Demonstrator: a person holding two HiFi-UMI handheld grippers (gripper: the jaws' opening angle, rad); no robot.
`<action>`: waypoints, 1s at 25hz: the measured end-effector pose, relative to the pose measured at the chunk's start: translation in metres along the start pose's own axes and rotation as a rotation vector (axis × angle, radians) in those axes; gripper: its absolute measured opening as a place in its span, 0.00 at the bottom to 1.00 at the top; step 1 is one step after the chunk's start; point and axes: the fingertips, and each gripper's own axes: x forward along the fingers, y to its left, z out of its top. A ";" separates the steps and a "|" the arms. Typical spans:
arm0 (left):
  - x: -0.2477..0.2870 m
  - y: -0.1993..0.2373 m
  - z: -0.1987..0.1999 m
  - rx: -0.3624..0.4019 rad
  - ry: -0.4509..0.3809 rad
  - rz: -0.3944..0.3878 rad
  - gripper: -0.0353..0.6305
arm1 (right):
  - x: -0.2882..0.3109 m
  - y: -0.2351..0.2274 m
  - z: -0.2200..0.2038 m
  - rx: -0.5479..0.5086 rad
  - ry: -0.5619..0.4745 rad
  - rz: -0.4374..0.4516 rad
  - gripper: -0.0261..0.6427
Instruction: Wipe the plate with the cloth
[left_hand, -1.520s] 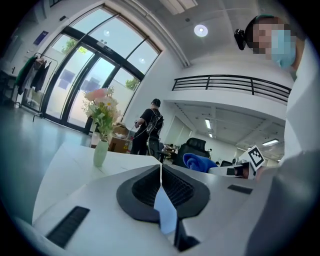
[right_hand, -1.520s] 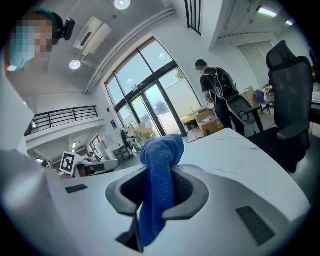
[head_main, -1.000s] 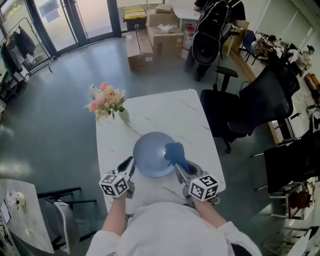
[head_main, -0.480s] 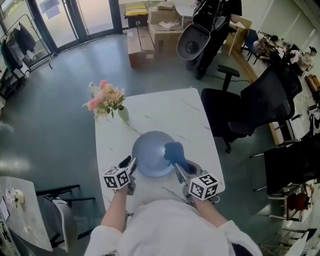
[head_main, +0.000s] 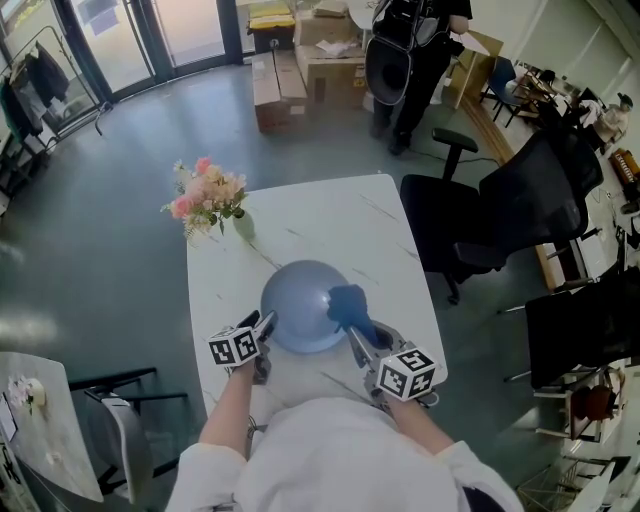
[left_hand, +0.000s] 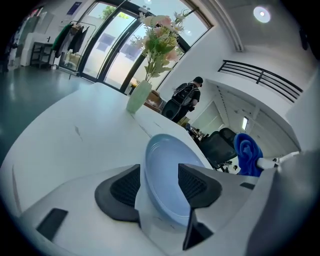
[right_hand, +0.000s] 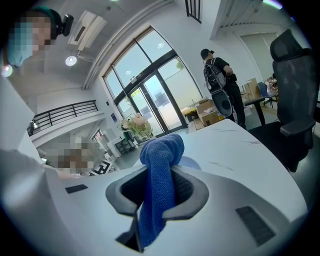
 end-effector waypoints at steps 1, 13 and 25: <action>0.002 0.002 -0.002 -0.009 0.008 0.003 0.39 | -0.001 0.000 -0.001 0.001 0.002 -0.001 0.18; 0.017 0.015 -0.018 -0.032 0.105 0.082 0.23 | -0.006 -0.008 0.000 0.008 0.002 -0.026 0.18; 0.020 0.020 -0.016 -0.033 0.122 0.153 0.12 | -0.011 -0.013 -0.001 0.018 -0.004 -0.043 0.18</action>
